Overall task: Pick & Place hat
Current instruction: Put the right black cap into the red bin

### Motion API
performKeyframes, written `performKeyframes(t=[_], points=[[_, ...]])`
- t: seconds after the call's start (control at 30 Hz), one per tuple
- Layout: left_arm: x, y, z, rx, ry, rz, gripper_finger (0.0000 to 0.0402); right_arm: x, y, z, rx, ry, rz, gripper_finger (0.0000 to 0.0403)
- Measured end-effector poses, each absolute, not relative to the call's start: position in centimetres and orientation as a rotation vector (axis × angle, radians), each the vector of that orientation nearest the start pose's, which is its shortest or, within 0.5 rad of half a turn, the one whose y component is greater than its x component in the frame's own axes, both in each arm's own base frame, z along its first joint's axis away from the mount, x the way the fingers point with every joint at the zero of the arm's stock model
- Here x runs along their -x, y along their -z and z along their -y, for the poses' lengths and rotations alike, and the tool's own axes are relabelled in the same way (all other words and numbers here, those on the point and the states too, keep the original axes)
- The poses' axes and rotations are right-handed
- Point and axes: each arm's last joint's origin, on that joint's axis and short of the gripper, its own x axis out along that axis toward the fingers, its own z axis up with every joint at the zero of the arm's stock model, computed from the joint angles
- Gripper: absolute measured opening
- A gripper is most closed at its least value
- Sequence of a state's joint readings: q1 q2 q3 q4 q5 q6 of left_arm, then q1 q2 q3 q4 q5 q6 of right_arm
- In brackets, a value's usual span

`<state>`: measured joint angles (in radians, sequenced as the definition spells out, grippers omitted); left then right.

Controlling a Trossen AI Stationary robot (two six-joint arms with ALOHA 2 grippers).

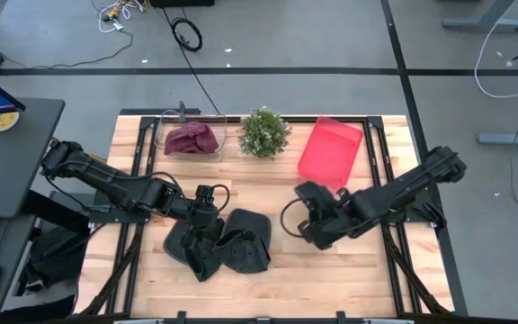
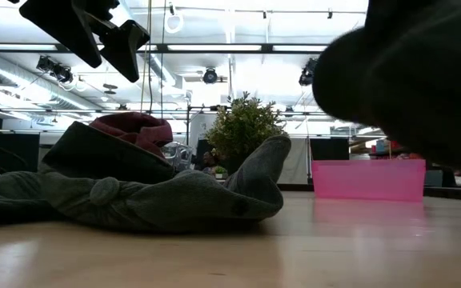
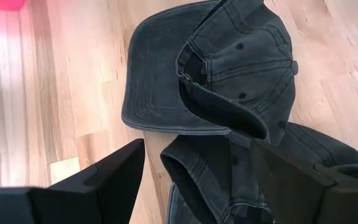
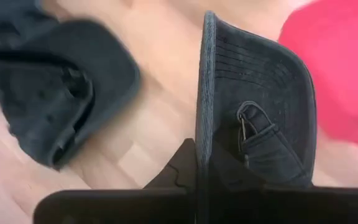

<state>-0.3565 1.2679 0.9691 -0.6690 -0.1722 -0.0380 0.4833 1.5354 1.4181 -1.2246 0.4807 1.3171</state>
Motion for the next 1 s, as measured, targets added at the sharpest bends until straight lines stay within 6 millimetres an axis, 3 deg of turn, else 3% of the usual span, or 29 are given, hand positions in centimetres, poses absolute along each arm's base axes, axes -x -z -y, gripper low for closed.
performKeyframes(t=[0.33,0.57,0.8,1.0], points=[[-23.5,-26.2,8.2,-0.278,0.156,-0.918,0.0295,-22.1,-35.1,-10.6,-0.453,0.750,-0.585,0.0004],[-24.1,-27.1,8.6,-0.553,0.055,-0.777,0.0295,-20.8,-37.4,-10.6,-0.340,0.811,-0.232,0.0004],[-25.3,-29.5,9.7,-0.872,-0.141,-0.527,0.0295,-21.2,-39.6,-10.7,-0.342,0.746,-0.133,0.0003],[-25.5,-30.4,10.1,-0.950,-0.169,-0.457,0.0295,-23.0,-43.0,-11.1,-0.347,0.482,-0.067,0.0003]])
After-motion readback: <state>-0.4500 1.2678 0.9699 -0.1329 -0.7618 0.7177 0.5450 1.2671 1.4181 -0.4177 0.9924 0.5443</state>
